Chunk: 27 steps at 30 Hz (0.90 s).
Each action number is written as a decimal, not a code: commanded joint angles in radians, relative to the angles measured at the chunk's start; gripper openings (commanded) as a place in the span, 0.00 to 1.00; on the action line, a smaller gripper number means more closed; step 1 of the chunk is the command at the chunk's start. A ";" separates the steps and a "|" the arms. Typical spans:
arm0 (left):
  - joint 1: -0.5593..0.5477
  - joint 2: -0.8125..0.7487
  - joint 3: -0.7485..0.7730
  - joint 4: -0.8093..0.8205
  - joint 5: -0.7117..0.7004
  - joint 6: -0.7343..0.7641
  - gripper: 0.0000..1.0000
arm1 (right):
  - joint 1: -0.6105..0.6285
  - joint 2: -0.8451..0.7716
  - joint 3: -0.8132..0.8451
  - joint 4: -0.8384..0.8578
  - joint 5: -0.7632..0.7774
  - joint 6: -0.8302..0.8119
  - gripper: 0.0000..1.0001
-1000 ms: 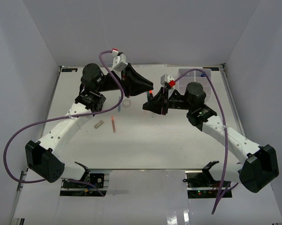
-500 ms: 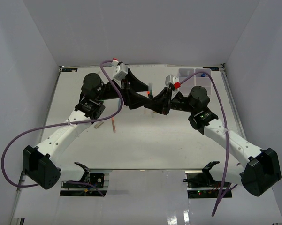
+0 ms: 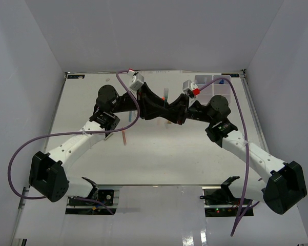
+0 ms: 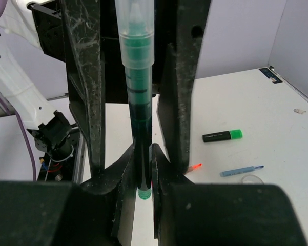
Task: Sort the stationery into containers
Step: Place the pen in the storage box.
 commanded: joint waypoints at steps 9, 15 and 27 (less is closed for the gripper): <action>-0.045 0.033 0.005 0.111 -0.017 -0.021 0.28 | 0.004 0.004 -0.026 0.077 0.019 0.018 0.08; -0.045 -0.001 0.010 0.099 -0.036 -0.009 0.39 | 0.004 -0.002 -0.042 0.069 0.021 0.010 0.08; -0.045 -0.028 0.019 0.117 -0.059 -0.010 0.52 | 0.002 -0.013 -0.051 0.052 0.021 0.002 0.08</action>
